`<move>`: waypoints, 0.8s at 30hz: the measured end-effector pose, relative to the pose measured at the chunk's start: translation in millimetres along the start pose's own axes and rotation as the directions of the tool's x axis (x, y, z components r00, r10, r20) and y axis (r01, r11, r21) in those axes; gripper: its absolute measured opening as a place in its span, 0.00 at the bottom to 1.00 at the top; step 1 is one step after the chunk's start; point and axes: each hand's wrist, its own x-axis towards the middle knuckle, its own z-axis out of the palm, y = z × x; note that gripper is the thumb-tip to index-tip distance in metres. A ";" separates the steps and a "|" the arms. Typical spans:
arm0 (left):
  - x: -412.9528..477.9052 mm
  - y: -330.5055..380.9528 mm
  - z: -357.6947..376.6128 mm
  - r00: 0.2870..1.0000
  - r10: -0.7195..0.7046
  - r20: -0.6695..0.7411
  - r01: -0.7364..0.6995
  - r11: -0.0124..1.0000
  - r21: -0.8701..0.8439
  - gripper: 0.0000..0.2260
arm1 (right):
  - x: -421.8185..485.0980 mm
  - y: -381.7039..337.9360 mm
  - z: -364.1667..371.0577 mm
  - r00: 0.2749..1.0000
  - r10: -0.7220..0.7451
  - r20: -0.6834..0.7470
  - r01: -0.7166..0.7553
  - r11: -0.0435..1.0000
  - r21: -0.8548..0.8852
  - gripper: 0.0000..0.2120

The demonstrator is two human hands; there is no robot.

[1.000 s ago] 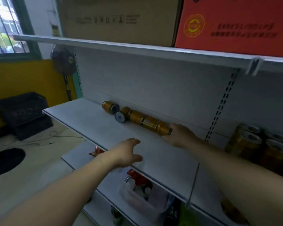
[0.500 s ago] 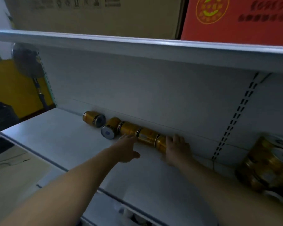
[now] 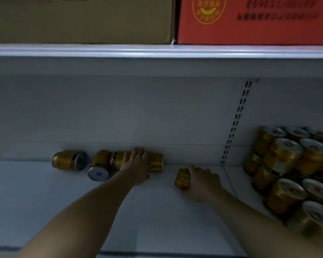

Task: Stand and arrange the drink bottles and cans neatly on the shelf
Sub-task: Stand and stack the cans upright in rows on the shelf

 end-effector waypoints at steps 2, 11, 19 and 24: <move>1.4 1.2 1.2 0.996 0.061 -0.064 -0.056 0.996 0.070 0.39 | -6.8 1.6 2.1 0.999 0.012 -0.047 -0.011 1.000 0.019 0.39; -24.8 6.0 16.0 0.954 0.211 -0.213 -0.193 0.976 0.103 0.35 | -22.7 18.2 17.1 0.974 0.023 -0.227 0.033 0.970 0.240 0.37; -64.9 47.3 17.6 0.960 -0.139 -0.243 -0.110 0.611 -0.784 0.30 | -27.5 40.5 13.2 0.960 0.040 -0.278 0.170 0.705 0.688 0.34; -82.6 80.6 -2.4 0.945 -0.207 -0.254 -0.197 0.257 -0.946 0.38 | -40.1 48.9 -3.3 0.908 0.004 -0.419 0.340 0.578 0.742 0.27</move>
